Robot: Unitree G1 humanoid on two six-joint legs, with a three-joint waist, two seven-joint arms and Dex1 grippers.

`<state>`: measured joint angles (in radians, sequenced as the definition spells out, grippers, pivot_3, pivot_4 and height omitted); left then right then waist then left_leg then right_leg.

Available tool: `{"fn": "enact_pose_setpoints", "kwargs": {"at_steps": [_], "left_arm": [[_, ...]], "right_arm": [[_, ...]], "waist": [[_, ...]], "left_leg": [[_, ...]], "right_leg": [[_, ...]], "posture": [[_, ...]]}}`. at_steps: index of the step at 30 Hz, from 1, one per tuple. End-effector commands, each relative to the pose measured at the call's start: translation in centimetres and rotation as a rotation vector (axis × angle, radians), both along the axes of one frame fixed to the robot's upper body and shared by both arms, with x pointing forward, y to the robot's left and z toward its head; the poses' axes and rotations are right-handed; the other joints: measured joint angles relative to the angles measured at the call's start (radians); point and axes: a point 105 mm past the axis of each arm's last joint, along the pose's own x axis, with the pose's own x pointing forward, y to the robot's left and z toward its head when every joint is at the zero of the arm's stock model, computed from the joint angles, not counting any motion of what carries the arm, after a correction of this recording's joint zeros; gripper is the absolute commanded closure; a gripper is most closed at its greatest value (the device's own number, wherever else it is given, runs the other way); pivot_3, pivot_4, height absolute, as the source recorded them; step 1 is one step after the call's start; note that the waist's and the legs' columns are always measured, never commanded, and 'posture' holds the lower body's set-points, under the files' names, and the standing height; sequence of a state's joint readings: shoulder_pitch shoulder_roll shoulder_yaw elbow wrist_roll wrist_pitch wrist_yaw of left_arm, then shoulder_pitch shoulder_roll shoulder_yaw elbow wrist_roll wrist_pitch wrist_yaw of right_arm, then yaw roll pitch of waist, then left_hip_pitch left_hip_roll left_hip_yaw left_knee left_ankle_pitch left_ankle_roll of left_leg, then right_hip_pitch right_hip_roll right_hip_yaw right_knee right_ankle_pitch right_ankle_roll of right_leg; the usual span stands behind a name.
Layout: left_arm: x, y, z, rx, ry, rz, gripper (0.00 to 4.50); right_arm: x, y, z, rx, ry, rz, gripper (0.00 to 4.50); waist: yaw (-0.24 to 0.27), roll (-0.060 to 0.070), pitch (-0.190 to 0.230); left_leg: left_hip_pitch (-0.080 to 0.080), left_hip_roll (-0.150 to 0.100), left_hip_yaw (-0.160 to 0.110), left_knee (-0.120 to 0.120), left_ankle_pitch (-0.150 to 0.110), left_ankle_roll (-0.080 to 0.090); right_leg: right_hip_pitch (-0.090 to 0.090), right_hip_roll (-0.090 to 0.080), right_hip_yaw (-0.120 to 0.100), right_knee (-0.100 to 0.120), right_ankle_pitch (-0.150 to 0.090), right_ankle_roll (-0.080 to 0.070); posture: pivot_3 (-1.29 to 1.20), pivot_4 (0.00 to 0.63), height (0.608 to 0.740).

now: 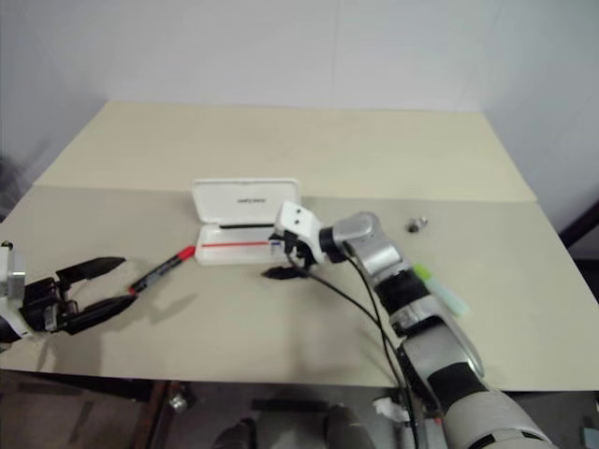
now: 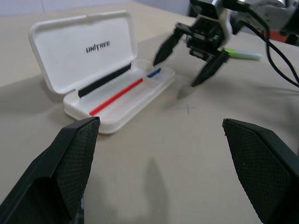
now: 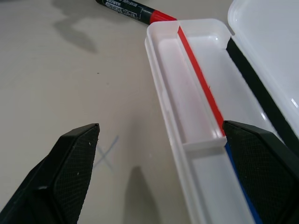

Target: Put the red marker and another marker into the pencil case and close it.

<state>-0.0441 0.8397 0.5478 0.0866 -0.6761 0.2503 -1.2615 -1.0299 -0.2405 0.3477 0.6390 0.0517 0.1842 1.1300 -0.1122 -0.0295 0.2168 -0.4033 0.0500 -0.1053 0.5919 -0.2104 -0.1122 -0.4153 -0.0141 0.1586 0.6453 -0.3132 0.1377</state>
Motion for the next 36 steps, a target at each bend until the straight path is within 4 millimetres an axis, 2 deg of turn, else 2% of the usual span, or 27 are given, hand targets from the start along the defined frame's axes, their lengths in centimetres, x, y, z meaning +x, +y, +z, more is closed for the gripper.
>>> {"fn": "enact_pose_setpoints", "kwargs": {"at_steps": [1,4,12,17,31,36], "left_arm": [[-0.4,0.2,1.5,0.006,-0.065,0.02,0.0],[-0.7,0.2,1.5,0.009,-0.076,0.034,0.0],[-1.4,0.3,1.3,0.015,-0.076,0.068,0.0],[-1.6,0.3,1.3,0.017,-0.078,0.078,0.0],[-1.4,0.5,1.5,0.025,-0.094,0.108,0.0],[-1.4,0.6,1.6,0.028,-0.098,0.117,0.0]], "right_arm": [[0.4,0.6,1.0,0.012,-0.04,0.016,0.03],[0.7,0.3,1.3,0.011,-0.042,0.012,0.03],[1.8,-2.3,1.2,-0.048,-0.05,-0.031,0.03],[1.5,-2.9,1.0,-0.075,-0.03,-0.003,0.03],[0.5,-1.5,-0.3,-0.117,0.003,0.06,0.03],[1.0,-1.1,-0.7,-0.213,-0.026,0.039,0.03]], "waist": [[-0.002,0.0,0.0],[-0.002,0.0,0.0],[-0.004,0.0,0.0],[-0.009,0.0,0.0],[-0.028,0.0,0.0],[-0.028,0.0,0.0]], "left_leg": [[0.0,0.0,0.0,0.0,0.0,0.0],[0.0,0.0,0.0,0.0,0.0,0.0],[0.0,0.0,0.0,0.0,0.0,0.0],[0.0,0.0,0.0,0.0,0.0,0.0],[0.0,0.0,0.0,-0.001,0.0,0.0],[0.0,0.0,0.0,-0.001,0.0,0.0]], "right_leg": [[0.0,0.0,0.0,0.0,0.0,0.0],[0.0,0.0,0.0,0.0,0.0,0.0],[0.0,0.0,0.0,0.0,0.0,0.0],[0.0,0.0,0.0,0.0,0.0,0.0],[0.0,0.0,0.0,0.0,0.0,0.0],[0.0,0.0,0.0,0.0,0.0,0.0]], "posture": [[0.0,0.15,0.74],[0.0,0.15,0.74],[0.0,0.15,0.74],[0.0,0.15,0.74],[0.0,0.15,0.74],[0.0,0.15,0.74]]}}
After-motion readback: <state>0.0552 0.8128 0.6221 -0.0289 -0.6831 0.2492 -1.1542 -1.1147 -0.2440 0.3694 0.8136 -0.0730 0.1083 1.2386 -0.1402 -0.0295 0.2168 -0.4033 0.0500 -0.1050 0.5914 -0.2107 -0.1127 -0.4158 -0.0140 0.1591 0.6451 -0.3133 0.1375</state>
